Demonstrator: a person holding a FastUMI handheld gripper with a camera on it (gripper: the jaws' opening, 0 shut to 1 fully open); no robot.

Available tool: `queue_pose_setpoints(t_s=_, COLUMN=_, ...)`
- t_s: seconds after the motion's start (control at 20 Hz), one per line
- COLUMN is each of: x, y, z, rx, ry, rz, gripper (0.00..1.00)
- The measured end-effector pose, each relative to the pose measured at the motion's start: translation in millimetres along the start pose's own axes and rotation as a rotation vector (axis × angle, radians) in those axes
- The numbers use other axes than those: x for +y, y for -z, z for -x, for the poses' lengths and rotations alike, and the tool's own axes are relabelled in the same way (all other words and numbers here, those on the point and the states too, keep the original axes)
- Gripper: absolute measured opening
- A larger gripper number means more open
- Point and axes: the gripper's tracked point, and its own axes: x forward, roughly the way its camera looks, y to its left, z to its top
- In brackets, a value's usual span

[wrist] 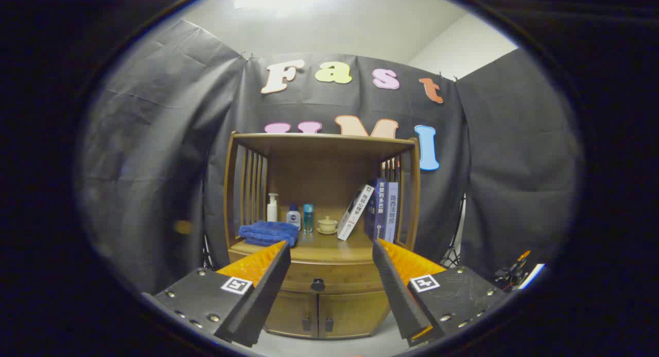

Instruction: Pull open the drawer, take out the items inside it, and place them on the countertop above the cabinet.

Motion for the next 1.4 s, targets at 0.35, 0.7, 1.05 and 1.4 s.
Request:
queue_pose_setpoints(t_s=0.35, x=-17.0, y=14.9, z=-4.5, rx=0.034, ry=0.071, rz=-0.046, gripper=0.96)
queue_pose_setpoints(t_s=0.7, x=-14.1, y=35.2, z=-19.3, rx=0.061, ry=0.095, rz=-0.070, gripper=0.96)
queue_pose_setpoints(t_s=1.05, x=10.5, y=85.4, z=-76.6, rx=0.133, ry=0.056, rz=0.037, gripper=0.96)
queue_pose_setpoints(t_s=1.4, x=40.5, y=174.6, z=-150.7, rx=0.235, ry=0.008, rz=-0.080, gripper=0.92)
